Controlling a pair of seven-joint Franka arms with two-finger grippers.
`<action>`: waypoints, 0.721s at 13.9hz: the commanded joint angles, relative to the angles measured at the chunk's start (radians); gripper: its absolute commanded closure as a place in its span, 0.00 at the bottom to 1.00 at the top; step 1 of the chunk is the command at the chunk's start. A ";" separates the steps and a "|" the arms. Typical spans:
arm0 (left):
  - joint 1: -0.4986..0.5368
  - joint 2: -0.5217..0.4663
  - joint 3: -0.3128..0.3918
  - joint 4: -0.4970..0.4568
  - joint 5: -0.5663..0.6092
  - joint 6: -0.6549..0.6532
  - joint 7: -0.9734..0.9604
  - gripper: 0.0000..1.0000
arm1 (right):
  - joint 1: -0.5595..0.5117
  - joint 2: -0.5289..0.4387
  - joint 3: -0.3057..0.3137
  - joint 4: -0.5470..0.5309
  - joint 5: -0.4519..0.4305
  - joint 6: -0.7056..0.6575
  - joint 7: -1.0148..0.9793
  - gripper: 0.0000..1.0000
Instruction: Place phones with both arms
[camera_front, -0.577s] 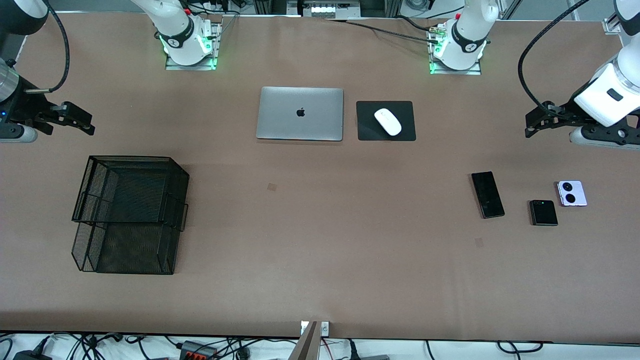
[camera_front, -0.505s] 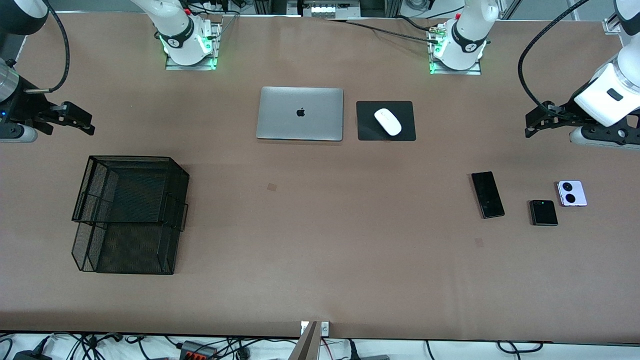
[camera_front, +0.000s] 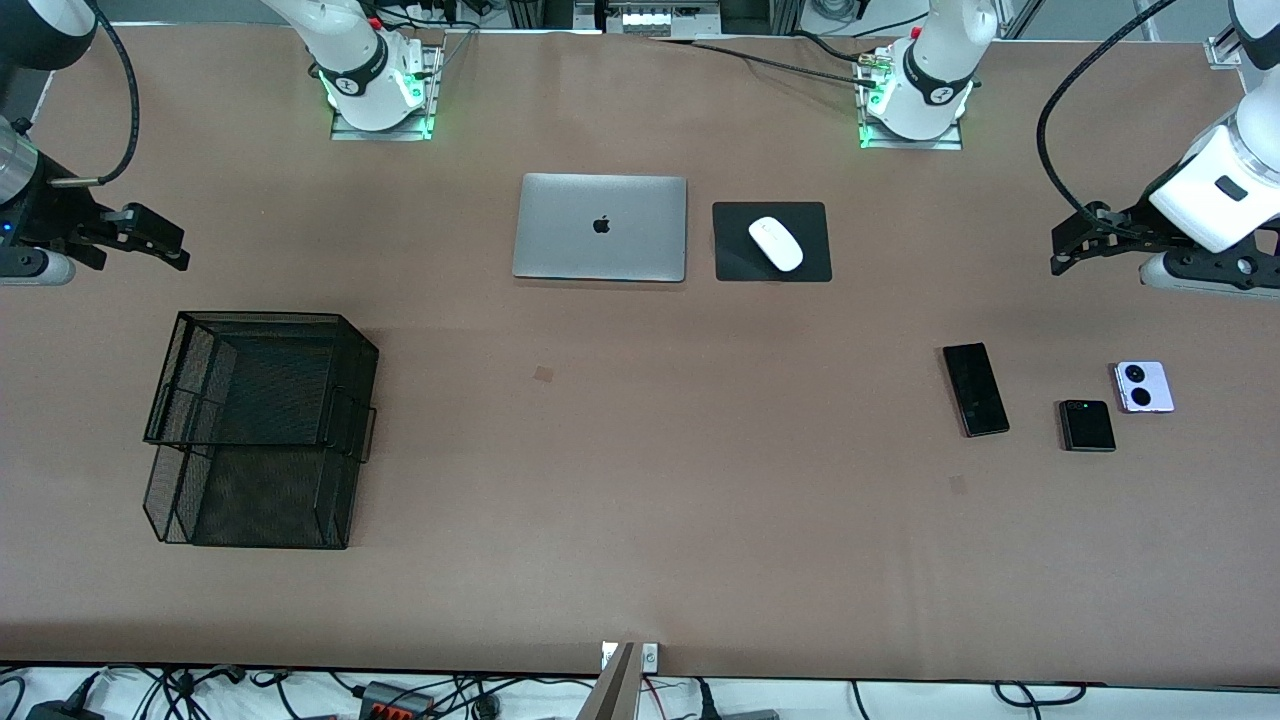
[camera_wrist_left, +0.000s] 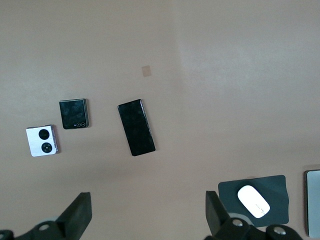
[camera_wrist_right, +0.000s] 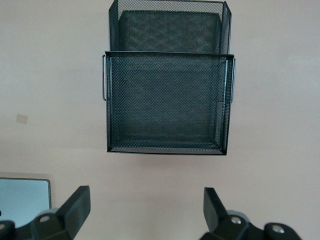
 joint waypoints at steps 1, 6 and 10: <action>-0.007 0.003 0.002 0.020 0.016 -0.048 0.017 0.00 | -0.003 0.000 0.002 0.012 -0.011 -0.011 -0.009 0.00; -0.005 0.063 0.002 0.044 0.016 -0.089 0.024 0.00 | -0.002 0.003 0.002 0.013 -0.011 -0.005 -0.006 0.00; 0.007 0.145 0.009 -0.004 0.018 -0.051 0.015 0.00 | -0.002 0.003 0.002 0.013 -0.011 -0.002 -0.009 0.00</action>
